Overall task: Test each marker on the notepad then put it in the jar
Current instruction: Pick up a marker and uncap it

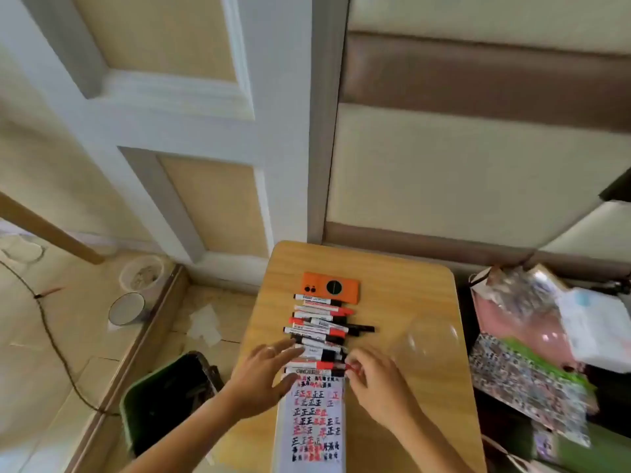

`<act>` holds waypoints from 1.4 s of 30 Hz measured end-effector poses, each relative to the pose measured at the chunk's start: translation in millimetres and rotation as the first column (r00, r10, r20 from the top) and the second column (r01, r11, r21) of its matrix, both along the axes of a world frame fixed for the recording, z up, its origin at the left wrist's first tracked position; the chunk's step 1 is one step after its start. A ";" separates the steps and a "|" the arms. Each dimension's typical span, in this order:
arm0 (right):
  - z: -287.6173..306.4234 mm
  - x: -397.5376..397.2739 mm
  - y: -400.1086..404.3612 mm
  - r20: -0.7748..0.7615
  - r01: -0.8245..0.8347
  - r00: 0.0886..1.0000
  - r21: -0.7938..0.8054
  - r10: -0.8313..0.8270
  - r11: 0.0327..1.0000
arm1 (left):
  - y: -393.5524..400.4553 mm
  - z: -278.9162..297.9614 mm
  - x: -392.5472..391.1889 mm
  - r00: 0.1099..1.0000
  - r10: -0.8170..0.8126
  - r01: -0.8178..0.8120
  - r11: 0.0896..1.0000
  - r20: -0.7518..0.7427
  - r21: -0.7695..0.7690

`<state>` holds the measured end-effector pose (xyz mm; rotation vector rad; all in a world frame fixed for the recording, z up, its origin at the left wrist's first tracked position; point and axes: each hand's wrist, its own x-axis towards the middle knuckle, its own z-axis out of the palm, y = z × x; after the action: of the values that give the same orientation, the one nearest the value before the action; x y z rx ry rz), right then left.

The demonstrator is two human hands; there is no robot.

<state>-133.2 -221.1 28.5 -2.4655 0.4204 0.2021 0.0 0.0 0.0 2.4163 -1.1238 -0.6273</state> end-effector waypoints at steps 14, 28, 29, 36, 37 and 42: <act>-220.6 35.5 40.8 0.436 -0.341 0.742 -0.407 0.509 0.847 | -31.3 -190.0 39.8 0.924 -0.137 0.283 0.873 0.357 -0.396; -234.8 23.1 34.0 0.603 -0.076 0.702 -0.466 0.379 0.882 | -28.7 -215.7 43.3 0.864 -0.072 0.294 0.875 0.499 -0.384; -234.7 23.2 34.7 0.597 -0.055 0.715 -0.470 0.363 0.881 | -28.5 -214.8 42.8 0.873 -0.067 0.281 0.879 0.483 -0.385; -230.2 21.2 38.2 0.561 -0.044 0.786 -0.369 0.261 0.928 | -25.1 -214.5 39.8 0.882 -0.099 0.280 0.896 0.461 -0.344; -227.3 16.9 35.7 0.577 -0.011 0.787 -0.339 0.217 0.941 | -23.6 -214.2 38.2 0.880 -0.100 0.283 0.896 0.464 -0.343; -225.9 -7.1 8.2 0.556 0.202 0.830 -0.389 0.054 0.899 | -13.8 -204.7 21.7 0.911 -0.051 0.202 0.920 0.409 -0.336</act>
<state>-140.3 -212.9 -197.4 -2.7683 0.3255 -0.7154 21.7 -13.8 -204.7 2.1925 -1.4224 0.0553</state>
